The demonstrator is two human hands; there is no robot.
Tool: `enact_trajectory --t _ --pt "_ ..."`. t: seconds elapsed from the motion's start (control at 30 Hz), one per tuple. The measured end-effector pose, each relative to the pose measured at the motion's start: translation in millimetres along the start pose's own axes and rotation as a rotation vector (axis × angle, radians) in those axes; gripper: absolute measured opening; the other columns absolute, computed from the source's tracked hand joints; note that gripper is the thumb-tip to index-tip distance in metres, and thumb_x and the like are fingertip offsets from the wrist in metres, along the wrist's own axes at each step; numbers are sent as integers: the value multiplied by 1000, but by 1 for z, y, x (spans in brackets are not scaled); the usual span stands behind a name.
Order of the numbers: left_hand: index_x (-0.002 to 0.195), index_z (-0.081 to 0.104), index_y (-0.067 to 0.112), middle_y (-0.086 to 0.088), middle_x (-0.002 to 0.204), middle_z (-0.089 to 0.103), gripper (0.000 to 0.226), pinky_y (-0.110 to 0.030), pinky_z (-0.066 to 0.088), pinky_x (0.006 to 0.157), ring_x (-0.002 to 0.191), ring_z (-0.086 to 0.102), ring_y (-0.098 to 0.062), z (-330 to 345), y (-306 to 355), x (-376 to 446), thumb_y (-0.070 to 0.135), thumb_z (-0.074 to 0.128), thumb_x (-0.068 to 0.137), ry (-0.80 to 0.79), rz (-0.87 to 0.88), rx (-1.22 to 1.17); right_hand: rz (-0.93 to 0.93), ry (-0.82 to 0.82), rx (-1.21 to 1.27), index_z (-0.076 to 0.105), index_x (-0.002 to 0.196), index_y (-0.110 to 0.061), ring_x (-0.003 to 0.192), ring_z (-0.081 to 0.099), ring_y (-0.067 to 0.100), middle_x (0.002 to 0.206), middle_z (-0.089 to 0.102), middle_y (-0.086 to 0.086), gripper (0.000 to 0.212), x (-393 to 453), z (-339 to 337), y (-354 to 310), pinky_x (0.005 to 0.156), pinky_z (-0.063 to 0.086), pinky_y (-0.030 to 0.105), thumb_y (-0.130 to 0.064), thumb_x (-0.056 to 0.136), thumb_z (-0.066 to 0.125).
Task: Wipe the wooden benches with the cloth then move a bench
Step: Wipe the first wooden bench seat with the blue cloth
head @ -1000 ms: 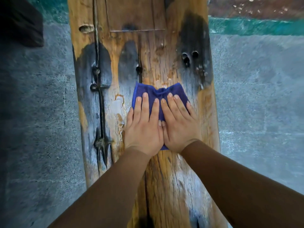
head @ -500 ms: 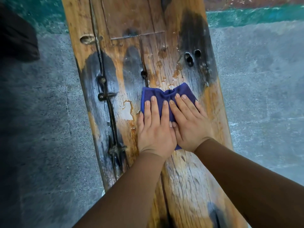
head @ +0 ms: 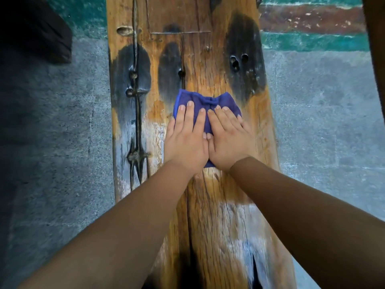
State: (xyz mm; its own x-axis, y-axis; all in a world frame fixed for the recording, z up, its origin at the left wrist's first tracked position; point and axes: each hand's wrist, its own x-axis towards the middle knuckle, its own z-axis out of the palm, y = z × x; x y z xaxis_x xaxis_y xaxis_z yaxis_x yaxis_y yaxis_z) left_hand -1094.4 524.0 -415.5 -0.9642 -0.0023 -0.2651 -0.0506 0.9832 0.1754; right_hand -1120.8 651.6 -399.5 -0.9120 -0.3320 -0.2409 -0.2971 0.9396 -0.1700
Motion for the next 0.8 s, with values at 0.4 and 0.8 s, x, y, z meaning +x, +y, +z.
enact_trajectory --t 0.4,0.8 --pt "155 4 23 -10 163 -1 59 -44 8 121 150 -6 -24 33 -1 -169 41 15 99 -93 -68 -19 51 -95 31 35 149 -14 144 30 27 157 31 10 60 -156 42 -51 116 22 44 -41 95 34" --pt "150 36 17 -16 158 27 61 -48 19 114 146 24 -33 24 -43 -179 37 31 93 -81 -153 -52 -121 -129 31 38 149 -10 144 31 31 155 33 15 65 -137 49 -87 114 19 47 -43 93 34"
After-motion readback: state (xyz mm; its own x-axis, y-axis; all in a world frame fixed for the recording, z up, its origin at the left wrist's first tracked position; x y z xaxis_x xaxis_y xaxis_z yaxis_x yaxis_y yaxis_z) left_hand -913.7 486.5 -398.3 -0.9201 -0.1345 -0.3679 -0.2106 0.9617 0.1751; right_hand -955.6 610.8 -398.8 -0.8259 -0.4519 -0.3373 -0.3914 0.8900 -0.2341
